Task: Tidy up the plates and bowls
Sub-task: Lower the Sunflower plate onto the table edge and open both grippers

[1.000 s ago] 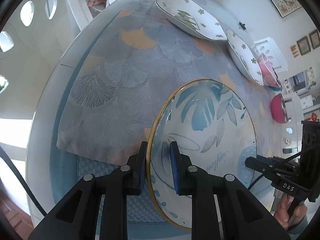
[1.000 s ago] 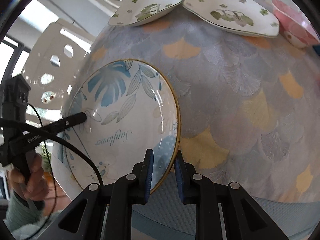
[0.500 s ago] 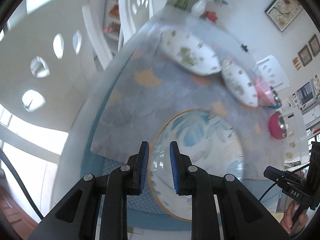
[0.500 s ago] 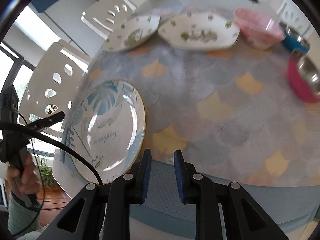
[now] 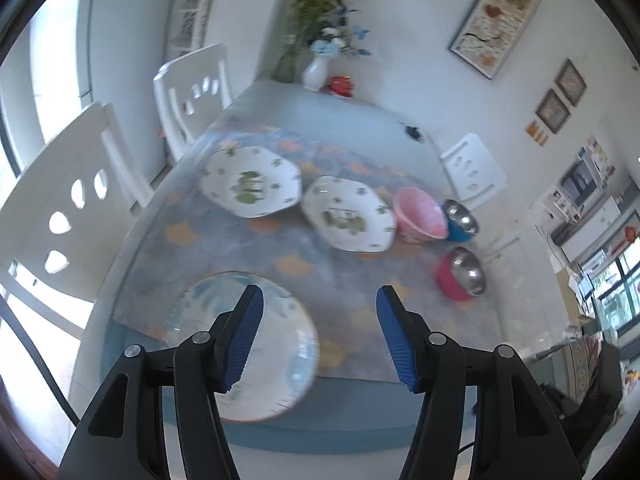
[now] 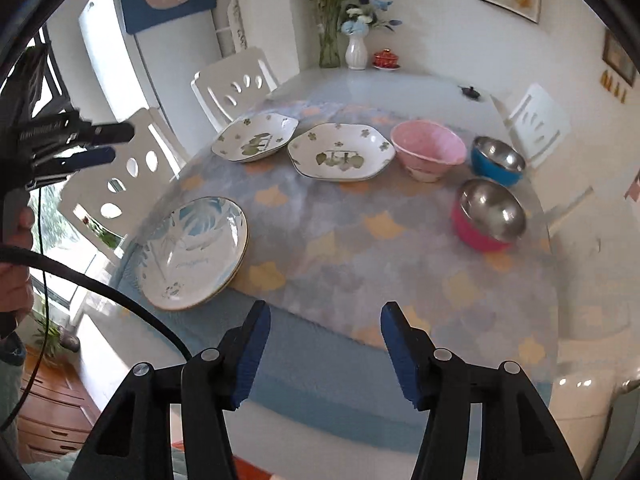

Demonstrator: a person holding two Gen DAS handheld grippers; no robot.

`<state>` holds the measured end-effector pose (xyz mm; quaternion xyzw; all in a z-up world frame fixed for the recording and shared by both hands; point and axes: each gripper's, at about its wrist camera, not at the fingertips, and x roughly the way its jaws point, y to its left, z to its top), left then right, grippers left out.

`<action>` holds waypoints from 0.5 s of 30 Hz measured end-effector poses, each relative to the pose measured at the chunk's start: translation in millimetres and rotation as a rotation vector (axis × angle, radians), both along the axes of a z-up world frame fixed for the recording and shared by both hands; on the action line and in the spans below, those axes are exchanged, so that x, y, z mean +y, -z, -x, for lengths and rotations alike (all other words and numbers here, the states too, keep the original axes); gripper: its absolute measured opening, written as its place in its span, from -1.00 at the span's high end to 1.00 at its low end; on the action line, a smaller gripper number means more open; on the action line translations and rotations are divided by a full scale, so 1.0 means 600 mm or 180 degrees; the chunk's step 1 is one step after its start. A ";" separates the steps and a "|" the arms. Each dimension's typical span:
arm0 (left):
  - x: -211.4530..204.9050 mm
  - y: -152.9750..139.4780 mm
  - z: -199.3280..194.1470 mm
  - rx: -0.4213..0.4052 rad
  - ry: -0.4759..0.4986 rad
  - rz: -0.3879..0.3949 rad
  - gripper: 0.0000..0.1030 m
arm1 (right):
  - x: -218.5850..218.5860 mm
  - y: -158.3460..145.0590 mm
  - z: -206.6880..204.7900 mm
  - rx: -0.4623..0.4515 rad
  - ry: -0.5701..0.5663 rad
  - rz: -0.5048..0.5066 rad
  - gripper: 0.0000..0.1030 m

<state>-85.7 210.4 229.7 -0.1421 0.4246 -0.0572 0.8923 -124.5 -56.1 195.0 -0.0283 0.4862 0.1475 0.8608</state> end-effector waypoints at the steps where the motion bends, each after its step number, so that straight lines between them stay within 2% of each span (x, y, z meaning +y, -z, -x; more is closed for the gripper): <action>1: -0.018 -0.009 0.007 -0.0023 0.0023 -0.0046 -0.11 | -0.012 -0.003 0.011 0.0008 0.0009 -0.0073 -0.08; 5: -0.085 -0.042 0.037 -0.0136 0.0153 -0.0253 -0.16 | -0.060 -0.013 0.056 -0.0035 0.0123 -0.0225 -0.11; 9: -0.140 -0.060 0.072 -0.0261 0.0243 -0.0464 -0.31 | -0.105 -0.020 0.088 -0.0105 0.0308 -0.0383 -0.43; 13: -0.171 -0.060 0.099 -0.0300 0.0373 -0.0622 -0.37 | -0.142 -0.014 0.101 0.0018 0.0498 -0.0699 -0.45; 15: -0.175 -0.056 0.107 -0.0294 0.0382 -0.0659 -0.37 | -0.151 -0.010 0.105 0.0065 0.0551 -0.0742 -0.45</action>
